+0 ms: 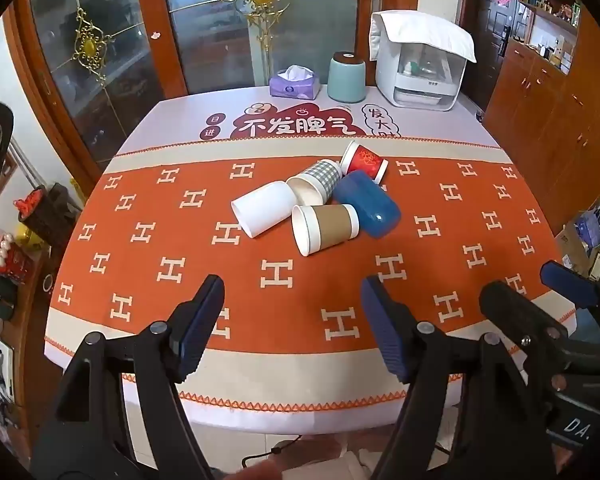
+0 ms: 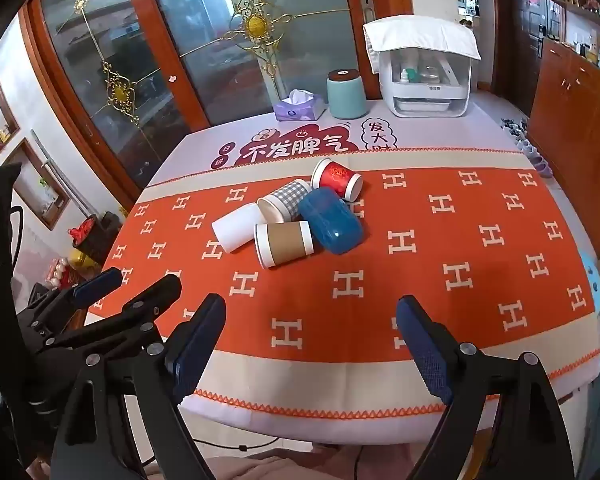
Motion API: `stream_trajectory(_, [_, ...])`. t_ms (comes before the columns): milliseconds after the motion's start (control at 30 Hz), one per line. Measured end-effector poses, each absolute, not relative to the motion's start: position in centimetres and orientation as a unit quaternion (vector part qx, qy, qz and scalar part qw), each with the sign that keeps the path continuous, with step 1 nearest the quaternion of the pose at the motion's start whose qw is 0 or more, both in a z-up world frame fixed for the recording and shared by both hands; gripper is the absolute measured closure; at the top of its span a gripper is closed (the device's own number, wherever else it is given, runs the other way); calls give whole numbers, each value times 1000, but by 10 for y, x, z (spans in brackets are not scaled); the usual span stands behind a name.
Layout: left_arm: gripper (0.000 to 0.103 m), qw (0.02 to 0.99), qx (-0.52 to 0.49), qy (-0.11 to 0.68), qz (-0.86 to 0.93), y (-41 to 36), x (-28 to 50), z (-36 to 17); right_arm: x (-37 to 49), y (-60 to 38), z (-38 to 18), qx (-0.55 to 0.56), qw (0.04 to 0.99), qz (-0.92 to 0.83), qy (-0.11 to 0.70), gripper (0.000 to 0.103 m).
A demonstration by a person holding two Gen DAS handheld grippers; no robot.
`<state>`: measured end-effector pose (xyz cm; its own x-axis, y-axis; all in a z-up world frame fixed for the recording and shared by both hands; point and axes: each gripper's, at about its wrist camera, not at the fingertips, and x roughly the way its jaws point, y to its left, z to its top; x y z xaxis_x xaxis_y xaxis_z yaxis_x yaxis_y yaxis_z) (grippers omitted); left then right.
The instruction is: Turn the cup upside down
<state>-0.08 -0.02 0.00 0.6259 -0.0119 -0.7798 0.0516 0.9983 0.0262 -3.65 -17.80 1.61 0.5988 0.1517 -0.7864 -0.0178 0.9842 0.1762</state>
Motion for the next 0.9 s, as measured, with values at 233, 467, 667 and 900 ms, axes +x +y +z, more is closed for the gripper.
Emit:
stream_trajectory(233, [35, 894, 18, 447, -20, 5, 3, -5, -36, -177, 16, 73, 891, 46, 446, 15])
stream_trajectory(467, [35, 885, 10, 465, -23, 5, 12, -12, -36, -176, 12, 72, 890, 45, 448, 15])
stream_trajectory(667, [35, 881, 3, 473, -26, 5, 16, -15, -35, -174, 13, 71, 889, 44, 450, 15])
stream_trajectory(900, [37, 877, -1, 480, -27, 5, 20, -19, -29, -170, 3, 69, 886, 44, 457, 15])
